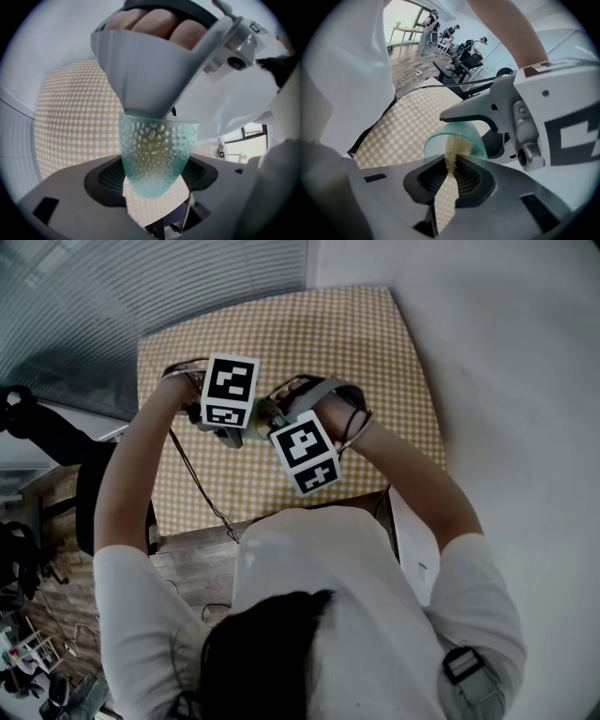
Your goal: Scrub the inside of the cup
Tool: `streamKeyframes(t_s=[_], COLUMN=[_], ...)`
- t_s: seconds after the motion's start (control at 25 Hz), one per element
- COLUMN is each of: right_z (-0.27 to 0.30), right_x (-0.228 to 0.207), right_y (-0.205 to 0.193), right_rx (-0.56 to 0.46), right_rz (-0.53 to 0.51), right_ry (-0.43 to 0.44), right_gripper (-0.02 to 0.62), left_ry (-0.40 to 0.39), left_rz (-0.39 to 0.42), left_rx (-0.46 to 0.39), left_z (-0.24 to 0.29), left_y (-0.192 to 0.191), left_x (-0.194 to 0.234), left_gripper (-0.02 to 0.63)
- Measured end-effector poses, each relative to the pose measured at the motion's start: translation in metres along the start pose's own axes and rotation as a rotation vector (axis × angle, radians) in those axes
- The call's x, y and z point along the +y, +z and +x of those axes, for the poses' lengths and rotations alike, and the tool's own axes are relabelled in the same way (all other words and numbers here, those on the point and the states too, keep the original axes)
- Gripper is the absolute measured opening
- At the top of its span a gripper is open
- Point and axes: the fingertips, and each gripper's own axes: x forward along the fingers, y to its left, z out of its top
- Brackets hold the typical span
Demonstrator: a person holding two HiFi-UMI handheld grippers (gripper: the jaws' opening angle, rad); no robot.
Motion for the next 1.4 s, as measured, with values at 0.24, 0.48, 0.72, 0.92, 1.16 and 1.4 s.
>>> streamKeyframes(t_s=[0.24, 0.48, 0.72, 0.92, 1.16, 1.4], right_z=[0.0, 0.0, 0.001, -0.004, -0.007, -0.015], right_x=[0.006, 0.01, 0.013, 0.008, 0.008, 0.006], right_y=[0.003, 0.008, 0.007, 0.01, 0.012, 0.015], right_rx=[-0.053, -0.112, -0.165, -0.244, -0.344, -0.426], right_rz=[0.165, 0.345, 0.471, 0.622, 0.78, 0.898], right_ry=[0.091, 0.183, 0.258, 0.316, 0.386, 0.46], right_gripper=[0.054, 0.052, 0.052, 0.052, 0.052, 0.052], left_ry=[0.09, 0.147, 0.174, 0.206, 0.236, 0.3], left_rz=[0.035, 0.06, 0.071, 0.092, 0.115, 0.178], left_rx=[0.003, -0.006, -0.019, -0.027, -0.042, -0.076], left_z=[-0.004, -0.007, -0.004, -0.009, -0.005, -0.012], left_y=[-0.002, -0.004, -0.001, 0.001, 0.006, 0.018], left_x=[0.007, 0.012, 0.019, 0.021, 0.023, 0.027], left_gripper=[0.351, 0.351, 0.351, 0.351, 0.351, 0.351])
